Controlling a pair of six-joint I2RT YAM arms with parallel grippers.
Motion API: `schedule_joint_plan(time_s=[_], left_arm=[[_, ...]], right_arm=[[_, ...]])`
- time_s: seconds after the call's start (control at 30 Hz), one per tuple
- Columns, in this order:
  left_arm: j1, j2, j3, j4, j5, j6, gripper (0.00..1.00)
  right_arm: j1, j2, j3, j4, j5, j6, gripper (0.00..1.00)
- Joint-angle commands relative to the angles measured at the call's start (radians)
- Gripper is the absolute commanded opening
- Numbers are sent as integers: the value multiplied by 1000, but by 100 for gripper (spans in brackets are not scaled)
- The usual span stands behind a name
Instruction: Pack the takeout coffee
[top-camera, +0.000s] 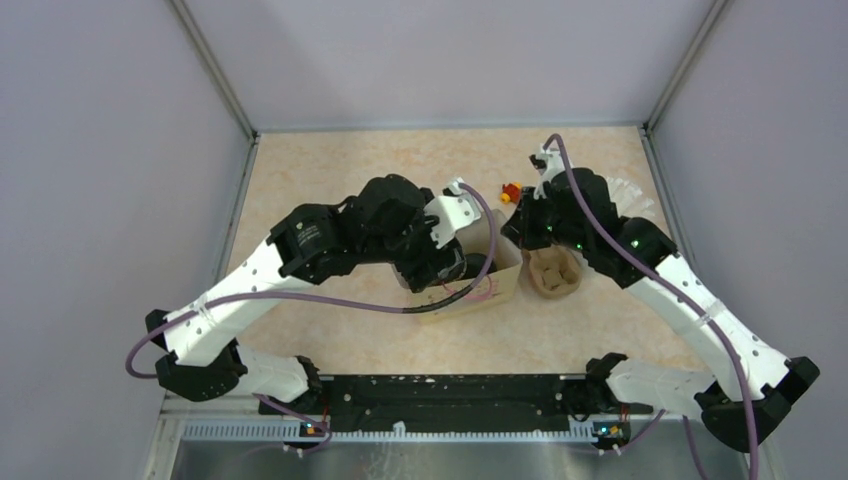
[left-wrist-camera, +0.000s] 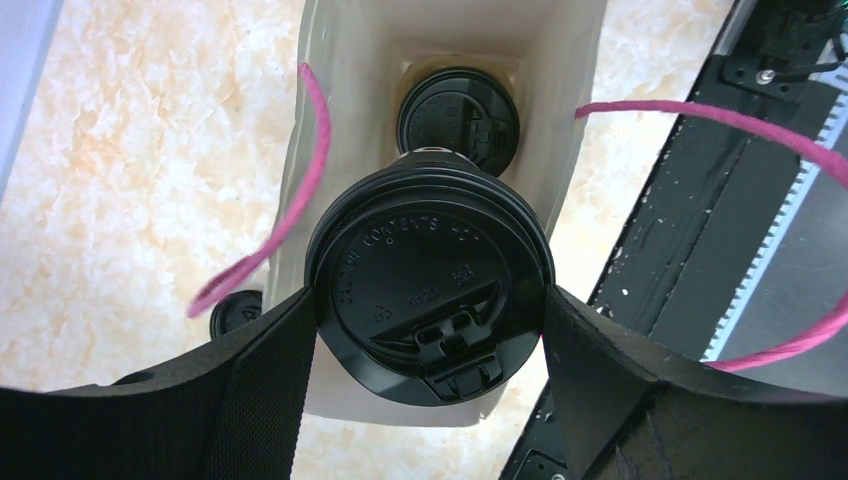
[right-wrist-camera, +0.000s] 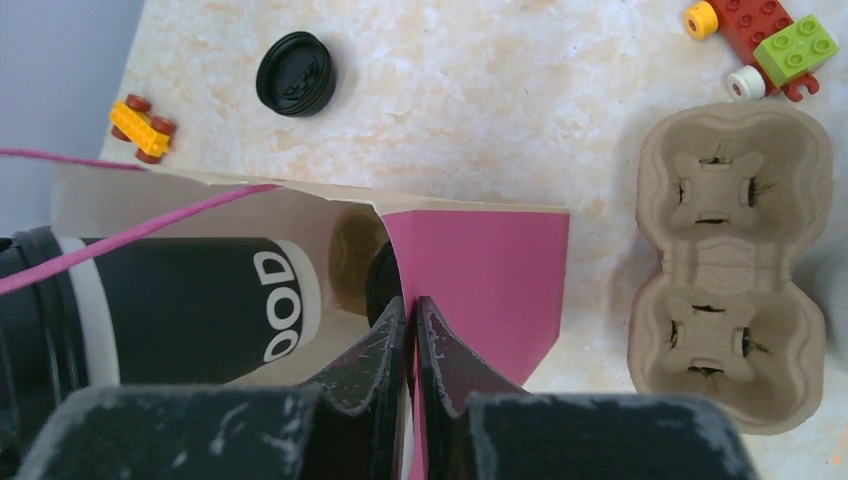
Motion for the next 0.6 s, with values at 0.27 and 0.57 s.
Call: schedule_joint_plan(time_s=[0.27,0.57], left_arm=[[-64,1,-29,16,-81,13,68],[-88,28,-50,20,-106,16,68]], right_arm=[[10,13,112,-50,125,18,35],[3,53,183,-126,187,-113,46]])
